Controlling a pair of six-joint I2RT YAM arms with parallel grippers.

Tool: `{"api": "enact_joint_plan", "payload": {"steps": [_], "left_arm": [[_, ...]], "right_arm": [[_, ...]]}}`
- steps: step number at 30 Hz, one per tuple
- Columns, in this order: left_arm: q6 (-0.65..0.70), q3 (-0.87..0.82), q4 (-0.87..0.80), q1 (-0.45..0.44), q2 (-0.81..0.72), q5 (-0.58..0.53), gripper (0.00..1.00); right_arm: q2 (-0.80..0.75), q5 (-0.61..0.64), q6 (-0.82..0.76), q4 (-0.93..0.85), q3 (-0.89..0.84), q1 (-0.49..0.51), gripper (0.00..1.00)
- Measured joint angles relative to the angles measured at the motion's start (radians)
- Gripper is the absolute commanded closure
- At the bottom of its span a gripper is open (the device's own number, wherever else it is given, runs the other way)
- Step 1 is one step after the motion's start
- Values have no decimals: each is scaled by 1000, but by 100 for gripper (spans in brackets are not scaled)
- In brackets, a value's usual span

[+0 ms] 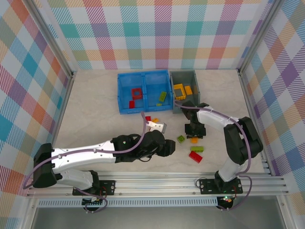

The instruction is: Sort the legos into containers by color

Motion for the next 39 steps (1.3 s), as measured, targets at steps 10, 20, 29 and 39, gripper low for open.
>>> {"api": "enact_joint_plan", "payload": {"steps": [10, 20, 29, 39], "left_arm": [[67, 196, -50, 64, 36, -77, 33], [157, 319, -42, 176, 158, -58, 33], [157, 283, -24, 182, 163, -46, 33], [106, 187, -104, 183, 76, -71, 33]], "right_arm": [[-24, 67, -42, -50, 410, -26, 76], [441, 244, -90, -93, 856, -90, 78], [673, 344, -105, -180, 1091, -94, 61], [660, 345, -98, -204, 1091, -87, 42]]}}
